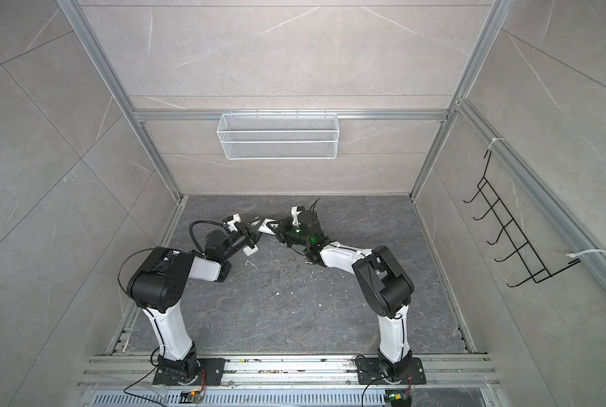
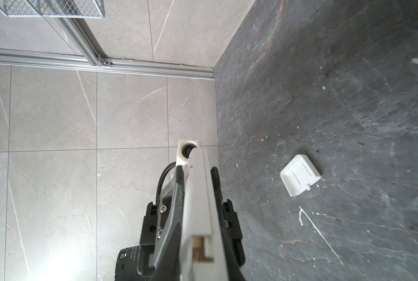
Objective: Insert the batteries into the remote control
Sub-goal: 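Hold the remote with both grippers near the table centre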
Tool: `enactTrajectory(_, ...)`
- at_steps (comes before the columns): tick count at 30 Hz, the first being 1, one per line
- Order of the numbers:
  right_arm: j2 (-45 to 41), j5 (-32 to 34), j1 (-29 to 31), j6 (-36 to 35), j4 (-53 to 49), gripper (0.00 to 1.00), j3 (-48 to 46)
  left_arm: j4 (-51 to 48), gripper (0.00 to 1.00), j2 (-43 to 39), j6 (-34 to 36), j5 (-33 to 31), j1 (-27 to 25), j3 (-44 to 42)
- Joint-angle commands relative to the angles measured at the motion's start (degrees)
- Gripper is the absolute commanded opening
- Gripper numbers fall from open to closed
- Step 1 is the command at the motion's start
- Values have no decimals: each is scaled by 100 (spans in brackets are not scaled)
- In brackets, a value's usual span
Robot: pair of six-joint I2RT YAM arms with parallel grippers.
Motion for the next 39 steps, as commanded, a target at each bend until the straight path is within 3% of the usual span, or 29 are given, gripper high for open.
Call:
enactTrajectory(1,158,-31,8,-83,-65,11,199,310,20,-55,151,140,-23,42)
enactTrajectory(5,118,-88,10,-103,-71,17,158,315,10,-67,152,148,-15,29)
enactTrajectory(10,-330,-354,-179,-563,-407,73,-312,315,5,-11,152,227,-8,-157)
enactTrajectory(11,-543,-366,-269,-820,-621,91,-502,313,5,-9,259,259,5,-222)
enactTrajectory(12,-725,-355,-351,-1074,-950,99,-628,313,4,3,330,288,17,-275)
enactTrajectory(15,-1432,65,-524,-2397,-2642,99,-801,313,1,97,501,552,69,-366)
enactTrajectory(17,-1838,904,-502,-3649,-4201,99,-532,315,1,110,793,675,104,-476)
enactTrajectory(20,-2143,2126,-467,-4850,-5290,99,-411,307,1,57,1466,687,141,-705)
enactTrajectory(23,-2415,2963,-473,-5526,-5622,99,-562,314,0,24,1780,374,145,-1075)
enactTrajectory(26,-2401,3391,-490,-5524,-5982,99,-399,307,0,-79,2168,368,144,-1173)
enactTrajectory(29,-2190,3403,-489,-5582,-6315,95,-186,303,0,-372,2597,361,140,-1414)
enactTrajectory(33,-2008,2919,-490,-5968,-6663,68,-63,295,0,-641,3426,276,137,-1769)
enactTrajectory(35,-1933,2692,-490,-6128,-6799,60,0,259,0,-565,3818,347,136,-1855)
enactTrajectory(37,-1829,2484,-497,-6265,-6849,58,47,311,0,-389,3640,332,173,-1856)
enactTrajectory(39,-1728,2121,-490,-6487,-6805,57,44,300,0,-354,3618,702,194,-1629)
